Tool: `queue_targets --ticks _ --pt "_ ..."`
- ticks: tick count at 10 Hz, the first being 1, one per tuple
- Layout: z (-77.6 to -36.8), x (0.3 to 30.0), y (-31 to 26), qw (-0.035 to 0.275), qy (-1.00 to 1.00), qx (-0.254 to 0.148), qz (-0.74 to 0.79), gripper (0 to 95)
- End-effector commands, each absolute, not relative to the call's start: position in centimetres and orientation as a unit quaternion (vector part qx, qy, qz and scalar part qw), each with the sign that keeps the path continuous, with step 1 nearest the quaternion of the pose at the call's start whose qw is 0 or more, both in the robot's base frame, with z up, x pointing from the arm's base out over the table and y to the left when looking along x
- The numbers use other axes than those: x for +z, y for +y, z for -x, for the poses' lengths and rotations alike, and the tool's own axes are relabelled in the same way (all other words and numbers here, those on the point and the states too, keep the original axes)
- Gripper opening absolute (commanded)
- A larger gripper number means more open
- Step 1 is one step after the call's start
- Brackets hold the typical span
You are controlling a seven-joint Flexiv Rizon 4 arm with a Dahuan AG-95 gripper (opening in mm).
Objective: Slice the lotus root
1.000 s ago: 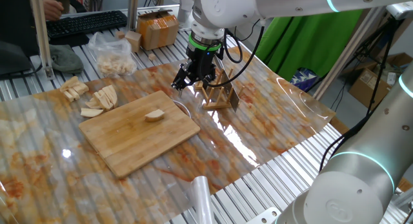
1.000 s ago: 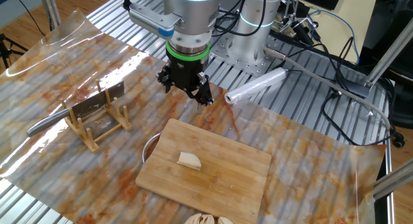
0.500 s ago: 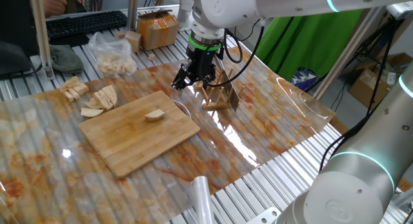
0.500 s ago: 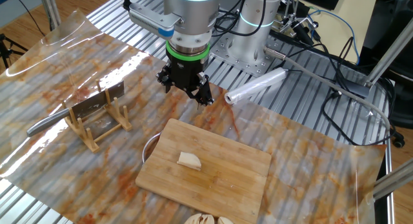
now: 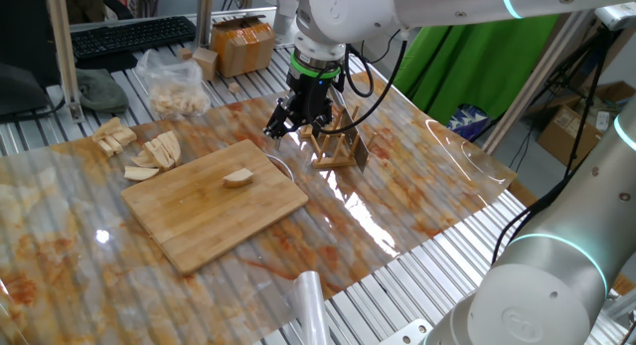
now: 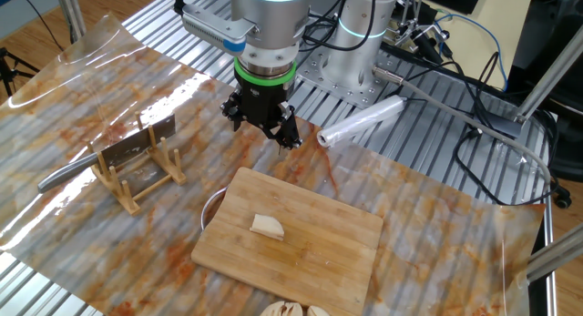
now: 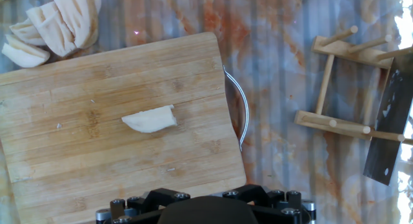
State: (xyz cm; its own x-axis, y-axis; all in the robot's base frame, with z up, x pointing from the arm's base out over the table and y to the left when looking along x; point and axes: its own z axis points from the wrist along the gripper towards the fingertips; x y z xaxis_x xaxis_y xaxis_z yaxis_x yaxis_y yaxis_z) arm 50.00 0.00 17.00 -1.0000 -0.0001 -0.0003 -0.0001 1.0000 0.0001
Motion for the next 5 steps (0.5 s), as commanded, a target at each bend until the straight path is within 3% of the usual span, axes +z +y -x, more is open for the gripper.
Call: queue_targets --ticks 1,5 --pt "-50.0 17.0 0.0 -0.021 0.998 0.024 -0.06 0.0" --pt "-49.97 17.01 0.06 -0.021 0.998 0.027 -0.047 0.0"
